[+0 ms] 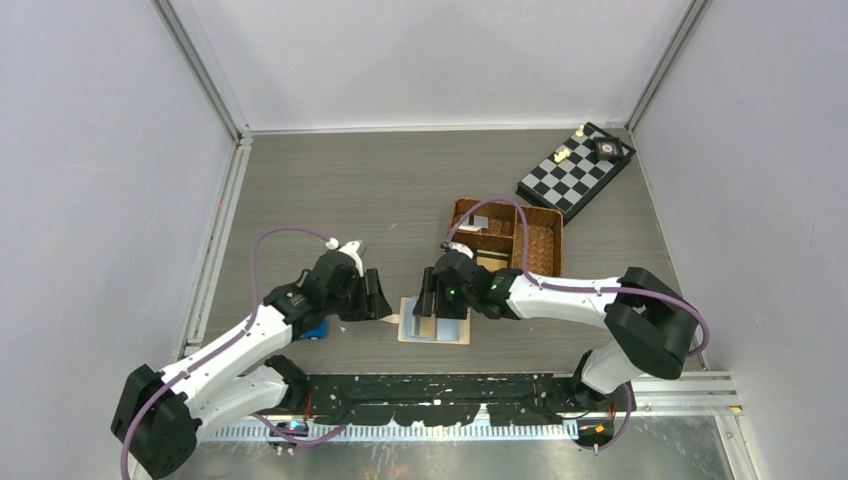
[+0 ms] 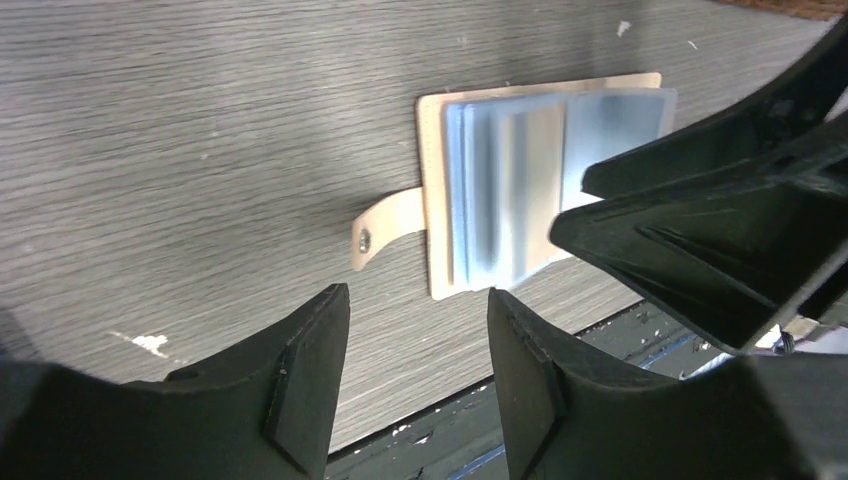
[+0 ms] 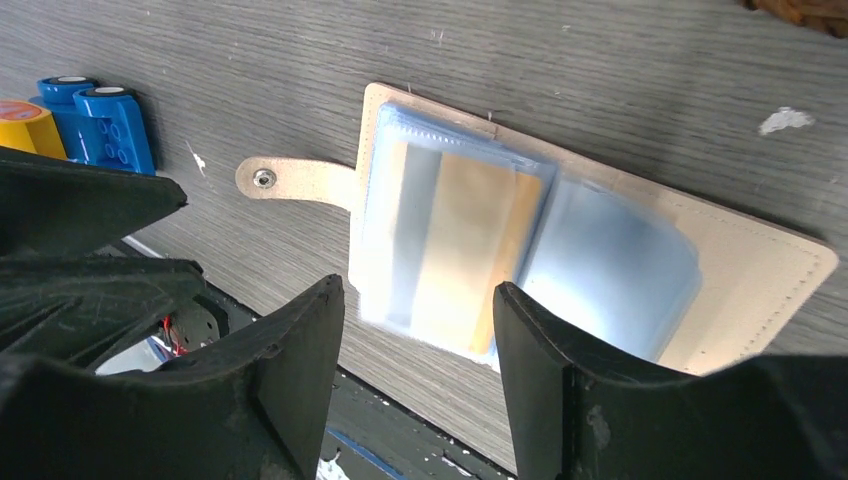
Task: Put the credit cards into the card holder
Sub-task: Turn over the card slot in the card holder, then pick up the credit card from the storage box.
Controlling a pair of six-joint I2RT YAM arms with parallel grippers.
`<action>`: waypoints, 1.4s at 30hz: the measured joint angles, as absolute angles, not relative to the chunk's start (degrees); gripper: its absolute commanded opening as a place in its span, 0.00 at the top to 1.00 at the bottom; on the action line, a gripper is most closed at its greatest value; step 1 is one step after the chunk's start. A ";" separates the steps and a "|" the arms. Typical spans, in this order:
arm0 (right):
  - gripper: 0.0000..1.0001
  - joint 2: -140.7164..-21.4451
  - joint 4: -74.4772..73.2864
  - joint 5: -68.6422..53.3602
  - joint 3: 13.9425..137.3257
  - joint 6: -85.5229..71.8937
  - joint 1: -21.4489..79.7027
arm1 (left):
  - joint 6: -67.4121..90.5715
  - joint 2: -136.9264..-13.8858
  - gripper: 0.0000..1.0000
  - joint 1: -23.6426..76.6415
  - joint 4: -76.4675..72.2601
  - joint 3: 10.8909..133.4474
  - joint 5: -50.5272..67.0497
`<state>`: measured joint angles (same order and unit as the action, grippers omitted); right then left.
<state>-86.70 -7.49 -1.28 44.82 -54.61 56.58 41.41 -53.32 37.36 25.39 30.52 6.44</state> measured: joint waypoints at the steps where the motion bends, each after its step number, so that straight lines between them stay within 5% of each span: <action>1: 0.37 -86.41 -7.75 -0.93 44.82 -54.46 56.58 | 41.21 -53.12 0.43 36.82 25.89 30.52 6.44; 11: 0.26 -79.99 -19.94 6.63 52.69 -44.71 55.92 | 37.26 -52.40 0.28 32.40 33.10 34.50 8.43; 20: 0.24 -79.31 -32.75 12.45 67.20 -24.16 44.75 | 26.65 -57.60 0.20 26.33 41.95 51.86 13.98; 42: 0.29 -105.16 -38.35 -2.96 83.53 9.17 30.15 | 14.35 -61.30 0.16 22.68 45.23 55.77 11.07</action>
<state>-105.16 -38.35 -2.96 83.53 9.17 30.15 14.35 -61.30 22.68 45.23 55.77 11.07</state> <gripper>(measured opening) 0.730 0.833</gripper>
